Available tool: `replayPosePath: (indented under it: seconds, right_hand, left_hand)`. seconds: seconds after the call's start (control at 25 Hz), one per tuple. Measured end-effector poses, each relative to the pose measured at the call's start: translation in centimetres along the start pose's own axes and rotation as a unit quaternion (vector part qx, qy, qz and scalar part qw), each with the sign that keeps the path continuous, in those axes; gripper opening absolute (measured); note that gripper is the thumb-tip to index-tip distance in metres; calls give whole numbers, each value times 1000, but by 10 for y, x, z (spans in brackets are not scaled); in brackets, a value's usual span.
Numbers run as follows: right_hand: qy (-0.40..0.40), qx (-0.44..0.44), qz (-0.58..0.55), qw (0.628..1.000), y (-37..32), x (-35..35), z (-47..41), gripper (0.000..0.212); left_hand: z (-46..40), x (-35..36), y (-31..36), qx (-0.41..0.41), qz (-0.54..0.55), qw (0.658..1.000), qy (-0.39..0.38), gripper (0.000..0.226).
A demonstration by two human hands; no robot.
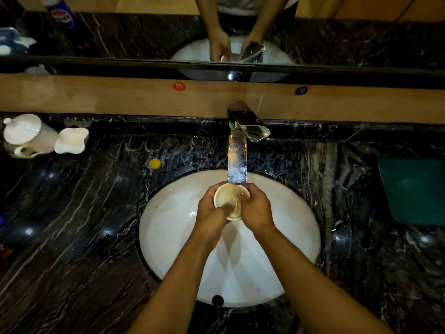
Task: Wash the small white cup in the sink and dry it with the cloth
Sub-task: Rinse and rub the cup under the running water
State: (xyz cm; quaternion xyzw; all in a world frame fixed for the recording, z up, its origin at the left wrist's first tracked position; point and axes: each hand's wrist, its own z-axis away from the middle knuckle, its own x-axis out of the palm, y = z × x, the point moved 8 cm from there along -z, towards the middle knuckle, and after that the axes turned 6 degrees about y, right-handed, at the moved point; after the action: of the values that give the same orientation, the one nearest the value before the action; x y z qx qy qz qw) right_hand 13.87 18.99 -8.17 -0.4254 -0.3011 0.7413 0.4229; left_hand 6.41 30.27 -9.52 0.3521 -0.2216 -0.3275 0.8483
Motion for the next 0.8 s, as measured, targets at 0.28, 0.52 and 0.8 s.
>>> replayPosePath:
  seconds: [0.28, 0.52, 0.8]
  right_hand:
    - [-72, -23, -29, 997, 1, 7, 12, 39]
    - [-18, -28, 61, 998, -11, -6, -4, 17]
    - [-172, -162, 232, 944, -25, -3, 1, 42]
  left_hand:
    - [-4, -13, 10, 48, -49, 991, 116, 38]
    - [3, 2, 8, 9, -7, 1000, 3, 46]
    - [-3, -19, 22, 56, -99, 990, 80, 34]
